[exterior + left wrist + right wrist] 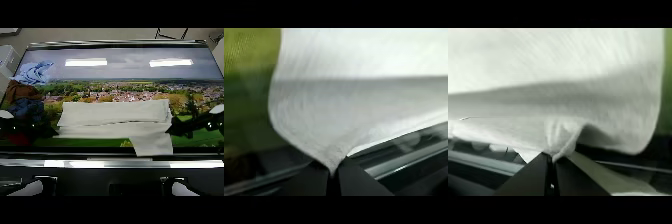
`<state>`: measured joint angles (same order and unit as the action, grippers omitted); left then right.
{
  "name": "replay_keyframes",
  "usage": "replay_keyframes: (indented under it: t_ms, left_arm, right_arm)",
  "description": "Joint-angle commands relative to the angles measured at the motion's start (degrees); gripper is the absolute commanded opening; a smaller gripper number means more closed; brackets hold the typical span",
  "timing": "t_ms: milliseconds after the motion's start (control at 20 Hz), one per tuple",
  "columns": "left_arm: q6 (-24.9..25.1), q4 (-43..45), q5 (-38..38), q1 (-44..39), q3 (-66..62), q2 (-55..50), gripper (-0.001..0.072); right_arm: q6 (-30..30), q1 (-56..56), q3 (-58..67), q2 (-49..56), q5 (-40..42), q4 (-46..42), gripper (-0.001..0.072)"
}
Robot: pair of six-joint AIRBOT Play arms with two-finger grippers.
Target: Fold the clothes and pants, and hang the long-sleeved shirts on hangers.
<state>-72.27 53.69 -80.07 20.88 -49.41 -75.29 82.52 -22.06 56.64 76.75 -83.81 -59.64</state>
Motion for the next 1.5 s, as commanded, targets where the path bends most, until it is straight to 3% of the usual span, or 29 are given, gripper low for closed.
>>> replay_keyframes:
  t_ms: [0, 250, 600, 650, 700, 750, 800, 900, 950, 1150, 1450]
  left_arm:
    - [-3.58, -2.49, 1.18, -0.02, -10.91, -4.85, 0.0022]
    - [-7.72, -5.22, 0.44, -1.90, -26.12, -19.56, 0.0023]
    - [-7.98, -5.77, 1.09, -6.36, -37.59, -34.75, 0.0029]
    - [-8.24, -5.97, 1.01, -6.47, -37.59, -35.63, 0.0091]
    - [-8.79, -6.43, 0.66, -6.38, -37.59, -36.00, 0.0280]
    - [-8.74, -6.40, -0.04, -6.01, -37.88, -35.82, 0.0498]
    - [-8.72, -6.36, -1.44, -5.31, -38.66, -35.47, 0.0619]
    - [-8.76, -6.34, -4.66, -2.80, -41.51, -34.32, 0.0670]
    - [-8.76, -6.32, -6.43, -1.38, -43.08, -33.59, 0.0675]
    - [-10.34, -6.36, -8.74, 3.76, -45.77, -28.24, 0.0681]
    - [-10.97, -6.38, -9.51, 2.23, -45.75, -19.89, 0.0680]
  right_arm:
    - [4.42, 4.59, 13.84, 5.16, 5.25, 0.50, 0.0043]
    - [8.22, 6.58, 27.76, 17.40, 12.24, 5.38, 0.0044]
    - [9.05, 8.66, 28.85, 27.50, 17.44, 10.01, 0.0046]
    - [10.01, 8.90, 28.85, 28.35, 17.05, 10.03, 0.0046]
    - [10.34, 9.05, 28.85, 28.79, 16.65, 10.40, 0.0063]
    - [10.29, 8.96, 28.96, 28.72, 16.24, 10.88, 0.0141]
    - [10.19, 8.20, 29.88, 28.70, 14.36, 11.37, 0.0257]
    - [6.58, 4.61, 32.92, 28.65, 7.45, 11.93, 0.0591]
    - [5.35, 2.03, 34.27, 28.65, 3.48, 11.85, 0.0710]
    - [5.14, -9.79, 34.25, 28.68, -7.45, 7.80, 0.0712]
    - [0.50, -12.79, 32.02, 32.70, -6.67, 6.19, 0.0716]
